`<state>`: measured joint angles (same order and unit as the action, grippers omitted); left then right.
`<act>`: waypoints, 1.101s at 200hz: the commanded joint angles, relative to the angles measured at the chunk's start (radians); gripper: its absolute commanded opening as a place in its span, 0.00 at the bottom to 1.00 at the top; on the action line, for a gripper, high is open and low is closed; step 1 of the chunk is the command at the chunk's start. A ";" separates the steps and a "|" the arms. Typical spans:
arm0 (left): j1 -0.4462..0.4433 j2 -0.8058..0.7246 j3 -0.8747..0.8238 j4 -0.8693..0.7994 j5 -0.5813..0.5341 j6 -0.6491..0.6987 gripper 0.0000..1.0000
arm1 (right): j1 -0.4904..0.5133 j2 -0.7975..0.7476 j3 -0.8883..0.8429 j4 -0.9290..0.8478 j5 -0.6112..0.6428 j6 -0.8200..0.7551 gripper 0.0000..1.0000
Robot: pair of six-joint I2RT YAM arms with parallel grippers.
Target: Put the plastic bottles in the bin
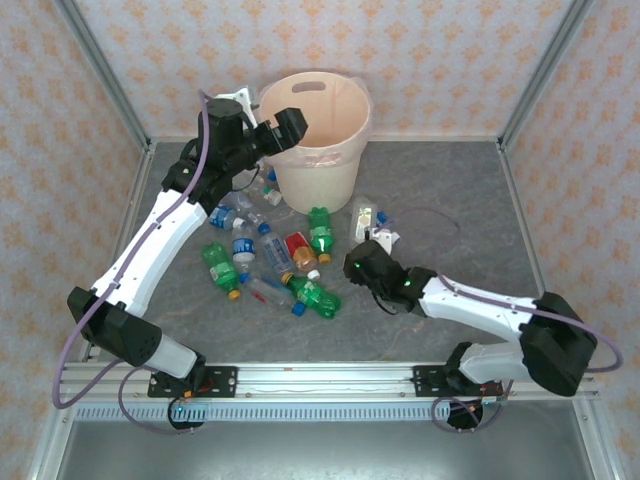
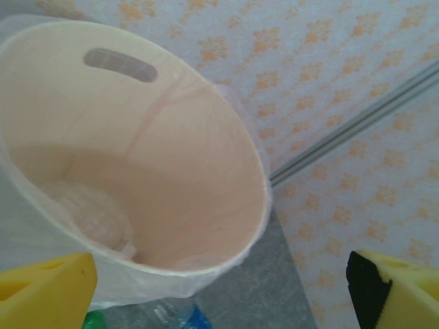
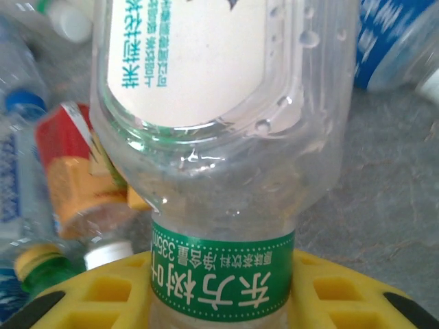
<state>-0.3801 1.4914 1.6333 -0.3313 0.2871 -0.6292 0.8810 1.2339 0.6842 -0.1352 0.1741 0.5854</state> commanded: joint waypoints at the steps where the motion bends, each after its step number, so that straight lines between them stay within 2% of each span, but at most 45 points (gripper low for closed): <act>1: -0.037 0.029 0.049 0.057 0.059 -0.029 0.94 | 0.004 -0.093 0.002 -0.011 0.107 -0.076 0.34; 40: -0.102 0.077 0.090 0.044 0.100 -0.017 0.92 | 0.004 -0.221 0.030 0.033 0.171 -0.251 0.35; 88: -0.166 0.148 0.170 -0.033 0.145 0.037 0.90 | 0.004 -0.253 0.066 0.075 0.167 -0.411 0.38; 151: -0.226 0.210 0.221 -0.125 0.196 0.147 0.86 | 0.004 -0.268 0.126 0.102 0.121 -0.434 0.38; 196: -0.265 0.211 0.221 -0.127 0.153 0.131 0.85 | 0.004 -0.249 0.148 0.085 0.157 -0.435 0.39; 220: -0.307 0.223 0.250 -0.167 0.009 0.104 0.84 | 0.004 -0.265 0.128 0.089 0.167 -0.417 0.39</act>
<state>-0.6464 1.6958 1.8256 -0.4484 0.4175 -0.5182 0.8810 0.9909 0.7971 -0.0635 0.3000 0.1703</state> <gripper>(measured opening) 0.844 0.392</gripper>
